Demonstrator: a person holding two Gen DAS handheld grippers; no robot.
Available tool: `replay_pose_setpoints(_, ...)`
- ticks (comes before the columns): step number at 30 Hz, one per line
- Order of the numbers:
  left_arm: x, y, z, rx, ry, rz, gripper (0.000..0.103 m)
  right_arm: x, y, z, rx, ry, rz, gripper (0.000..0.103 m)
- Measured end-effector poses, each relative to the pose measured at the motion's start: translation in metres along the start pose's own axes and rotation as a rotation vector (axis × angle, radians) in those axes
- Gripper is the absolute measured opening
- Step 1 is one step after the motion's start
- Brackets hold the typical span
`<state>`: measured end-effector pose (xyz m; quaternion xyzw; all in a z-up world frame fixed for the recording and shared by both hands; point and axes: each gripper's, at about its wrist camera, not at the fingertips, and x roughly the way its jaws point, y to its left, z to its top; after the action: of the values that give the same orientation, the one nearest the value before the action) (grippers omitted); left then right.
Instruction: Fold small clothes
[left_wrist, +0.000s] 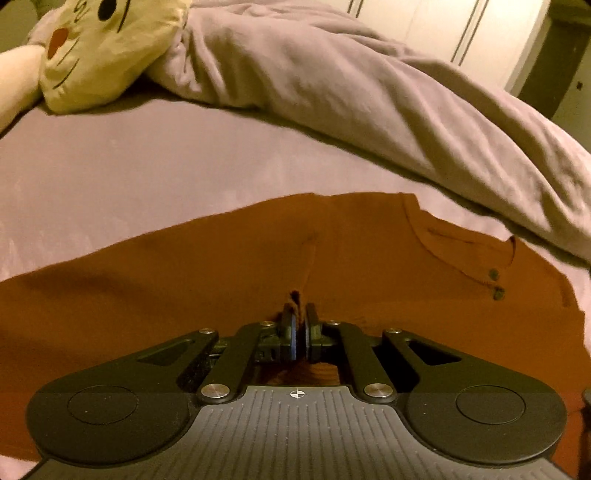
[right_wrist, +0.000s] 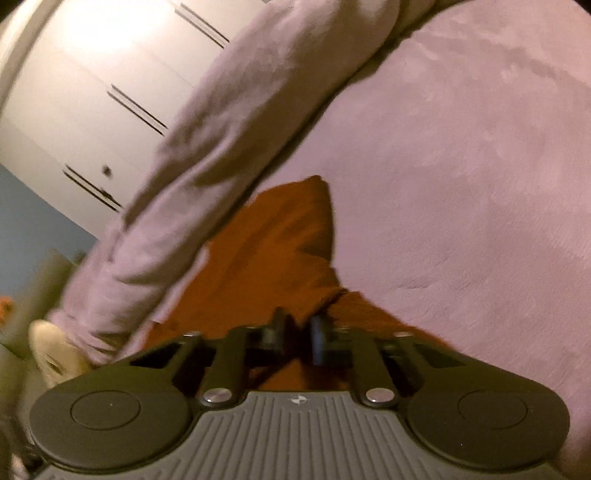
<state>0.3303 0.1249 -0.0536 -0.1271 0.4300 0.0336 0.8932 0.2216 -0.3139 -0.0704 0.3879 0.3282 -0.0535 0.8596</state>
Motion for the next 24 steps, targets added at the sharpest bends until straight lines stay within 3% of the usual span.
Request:
replay_pose_setpoints(6,-0.010,0.008,0.002,-0.043,-0.009,-0.027,0.006,-0.004,0.024,-0.009,-0.255,-0.012,-0.089,0.006)
replay_pose_setpoints(14,-0.018,0.005,0.009,-0.036,-0.041,-0.042,0.006,-0.005,0.049,-0.018,-0.445,-0.026,-0.166,0.008)
replay_pose_setpoints(19,-0.001,-0.003,0.008,0.014,-0.008,0.008,0.007,-0.003,0.051,-0.024,-0.504,-0.027,-0.191,0.008)
replay_pose_setpoints(21,0.003,-0.002,0.004,0.025,0.017,0.043,0.019,-0.001,0.053,-0.027,-0.556,-0.019,-0.191,0.010)
replay_pose_setpoints(23,-0.004,-0.002,0.002,0.037,0.003,0.082,0.052,-0.004,0.056,-0.027,-0.598,-0.008,-0.192,0.012)
replay_pose_setpoints(24,-0.009,-0.001,0.001,0.044,0.000,0.093,0.059,-0.007,0.057,-0.026,-0.602,0.001,-0.191,0.016)
